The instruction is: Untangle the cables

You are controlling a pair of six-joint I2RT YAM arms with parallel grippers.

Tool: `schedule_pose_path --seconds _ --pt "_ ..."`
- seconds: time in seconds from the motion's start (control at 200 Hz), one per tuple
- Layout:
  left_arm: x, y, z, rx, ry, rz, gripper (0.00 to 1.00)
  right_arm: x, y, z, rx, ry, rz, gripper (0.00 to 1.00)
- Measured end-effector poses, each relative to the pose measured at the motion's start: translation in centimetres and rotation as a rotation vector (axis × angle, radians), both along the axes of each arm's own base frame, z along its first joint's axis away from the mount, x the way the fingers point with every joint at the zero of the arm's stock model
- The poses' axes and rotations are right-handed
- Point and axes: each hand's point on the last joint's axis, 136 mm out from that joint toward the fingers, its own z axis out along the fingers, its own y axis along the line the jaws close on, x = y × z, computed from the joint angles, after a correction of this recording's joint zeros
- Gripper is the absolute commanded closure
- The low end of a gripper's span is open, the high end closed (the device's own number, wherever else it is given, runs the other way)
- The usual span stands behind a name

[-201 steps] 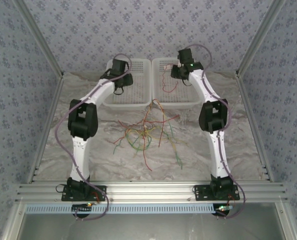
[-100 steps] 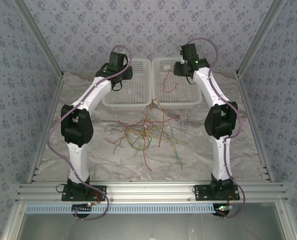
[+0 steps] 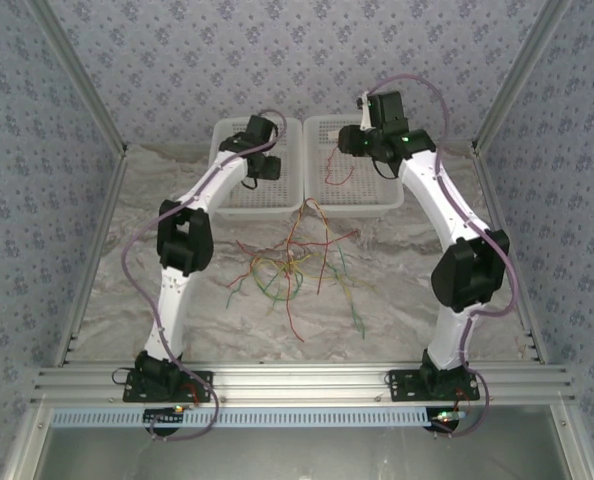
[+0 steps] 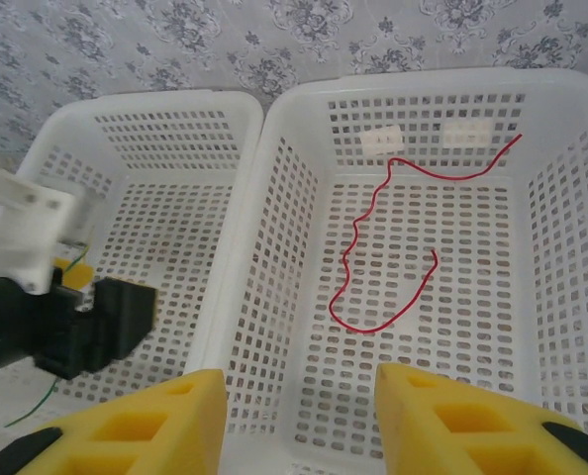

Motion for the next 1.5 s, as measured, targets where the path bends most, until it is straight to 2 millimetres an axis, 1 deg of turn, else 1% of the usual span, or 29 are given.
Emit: schedule_pose_path --seconds 0.06,0.145,0.23,0.335,0.385,0.45,0.605,0.7,0.725,0.75,0.76,0.85,0.914,0.944,1.009,1.059,1.084,1.164,1.219,1.244,1.269,1.294,1.304,1.369,1.414,1.429,1.449,1.474,1.499 --pt "0.0 0.3 -0.3 0.066 0.001 -0.016 0.03 -0.4 0.1 0.3 0.002 -0.008 0.005 0.54" --pt "-0.1 0.0 0.8 0.122 -0.017 -0.059 0.23 -0.9 0.5 0.6 0.002 -0.016 0.012 0.54" --pt "0.2 -1.1 2.1 0.112 -0.044 -0.126 0.78 -1.5 0.8 0.8 0.005 -0.021 0.021 0.53" --pt "-0.3 -3.3 3.0 -0.035 -0.029 -0.202 1.00 -2.0 0.8 0.9 0.007 -0.027 0.025 0.53" --pt "-0.2 -3.8 3.5 -0.109 -0.025 -0.212 0.98 -2.1 0.8 1.1 0.012 -0.033 0.023 0.52" --pt "0.1 -3.9 3.8 -0.194 -0.015 -0.215 0.60 -2.3 0.7 1.2 0.019 -0.041 0.021 0.52" --pt "1.0 -1.9 3.2 -0.325 0.014 -0.139 0.41 -2.8 0.7 1.6 0.036 -0.051 0.026 0.52" --pt "1.4 0.6 1.9 -0.241 0.011 -0.041 0.01 -2.9 0.9 1.3 0.042 -0.048 0.032 0.52" --pt "1.4 1.3 1.5 -0.186 0.000 -0.017 0.25 -2.9 0.9 1.1 0.043 -0.046 0.034 0.52" --pt "1.3 1.6 1.2 -0.143 -0.010 0.001 0.87 -3.0 1.0 1.0 0.044 -0.044 0.035 0.51" --pt "1.3 1.8 1.2 -0.123 -0.017 0.006 0.98 -3.0 1.0 1.0 0.045 -0.044 0.037 0.52" --pt "0.0 0.6 0.6 -0.092 -0.035 -0.033 1.00 -3.0 1.1 0.5 0.048 -0.033 0.041 0.51" --pt "-1.2 -0.6 0.4 -0.088 -0.030 -0.073 0.25 -3.1 1.2 0.3 0.050 -0.031 0.043 0.51" --pt "-1.2 -0.5 0.7 -0.045 -0.047 -0.077 0.14 -3.1 1.2 0.2 0.052 -0.029 0.043 0.51" --pt "-0.4 0.1 2.3 0.131 -0.121 -0.075 0.65 -3.1 1.2 0.2 0.054 -0.029 0.044 0.52" --pt "0.6 -0.8 4.1 0.185 -0.169 -0.085 0.78 -3.0 1.3 0.3 0.056 -0.032 0.045 0.51" --pt "1.0 -1.8 4.8 0.157 -0.182 -0.105 0.99 -3.1 1.3 0.3 0.057 -0.032 0.047 0.51" --pt "1.0 -4.4 5.7 -0.025 -0.183 -0.147 1.00 -3.0 1.5 0.4 0.061 -0.039 0.052 0.51" --pt "0.9 -3.8 5.7 -0.105 -0.171 -0.138 0.10 -3.0 1.5 0.4 0.063 -0.041 0.054 0.51" --pt "0.9 -2.9 5.3 -0.123 -0.159 -0.115 0.01 -3.1 1.6 0.3 0.065 -0.041 0.056 0.51" --pt "0.9 -1.9 5.1 -0.129 -0.151 -0.099 0.23 -3.1 1.6 0.3 0.066 -0.042 0.058 0.51" --pt "0.8 -1.0 4.9 -0.134 -0.145 -0.089 0.87 -3.1 1.7 0.2 0.068 -0.040 0.062 0.51" --pt "0.8 -0.6 4.8 -0.137 -0.143 -0.081 0.98 -3.1 1.7 0.2 0.068 -0.039 0.063 0.51" --pt "1.0 1.1 4.6 -0.189 -0.136 -0.053 0.98 -3.2 1.9 0.0 0.077 -0.033 0.076 0.51" --pt "1.0 1.8 4.7 -0.206 -0.136 -0.041 0.24 -3.2 2.0 -0.2 0.086 -0.028 0.086 0.51" --pt "1.0 1.9 4.8 -0.202 -0.136 -0.043 0.15 -3.3 2.1 -0.2 0.091 -0.027 0.089 0.51" --pt "1.0 2.0 5.0 -0.202 -0.139 -0.037 0.28 -3.3 2.1 -0.3 0.095 -0.026 0.093 0.51" --pt "1.0 2.0 5.6 -0.202 -0.141 -0.037 0.92 -3.3 2.2 -0.4 0.100 -0.023 0.097 0.51" --pt "1.0 1.6 6.1 -0.219 -0.143 -0.041 1.00 -3.3 2.3 -0.6 0.104 -0.019 0.102 0.51"
